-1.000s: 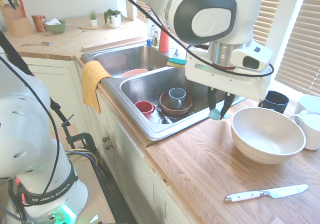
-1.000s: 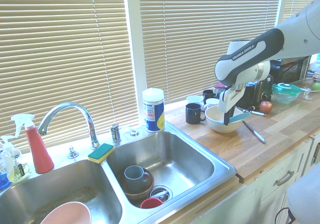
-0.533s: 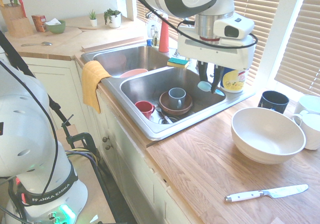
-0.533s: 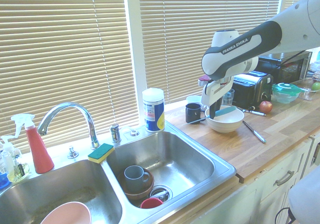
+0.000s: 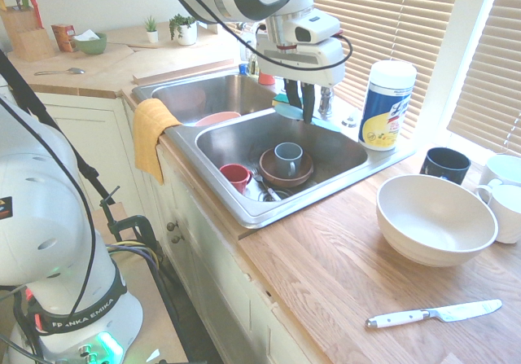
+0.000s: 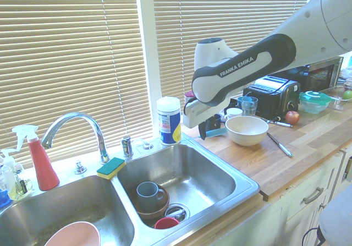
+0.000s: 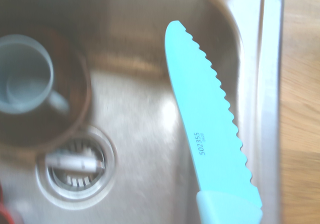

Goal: Put the knife into the sink

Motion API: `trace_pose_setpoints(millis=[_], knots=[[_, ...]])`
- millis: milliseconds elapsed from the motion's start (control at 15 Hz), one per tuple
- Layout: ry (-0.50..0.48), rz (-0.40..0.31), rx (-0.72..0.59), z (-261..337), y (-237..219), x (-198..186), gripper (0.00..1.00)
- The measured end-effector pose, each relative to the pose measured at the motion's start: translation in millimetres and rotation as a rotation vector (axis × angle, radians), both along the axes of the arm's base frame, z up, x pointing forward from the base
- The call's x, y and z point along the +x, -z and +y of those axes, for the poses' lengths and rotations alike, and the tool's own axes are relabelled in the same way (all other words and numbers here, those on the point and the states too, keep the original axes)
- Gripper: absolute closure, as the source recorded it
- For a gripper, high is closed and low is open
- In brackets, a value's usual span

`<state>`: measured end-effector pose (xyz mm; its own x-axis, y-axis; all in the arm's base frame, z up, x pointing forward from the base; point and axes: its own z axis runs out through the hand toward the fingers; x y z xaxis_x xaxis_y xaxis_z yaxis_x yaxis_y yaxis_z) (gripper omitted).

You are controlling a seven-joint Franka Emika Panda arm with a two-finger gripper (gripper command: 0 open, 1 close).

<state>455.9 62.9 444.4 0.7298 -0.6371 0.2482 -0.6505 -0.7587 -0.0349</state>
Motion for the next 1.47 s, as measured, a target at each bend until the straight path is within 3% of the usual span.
trace_pose_setpoints(millis=[200,533,933,1467], knots=[[0.098,-0.007,-0.008,34,39,0,1.00],[0.156,-0.003,0.012,73,101,-1,1.00],[0.163,0.017,0.097,83,174,9,1.00],[0.154,0.046,0.109,55,222,18,1.00]])
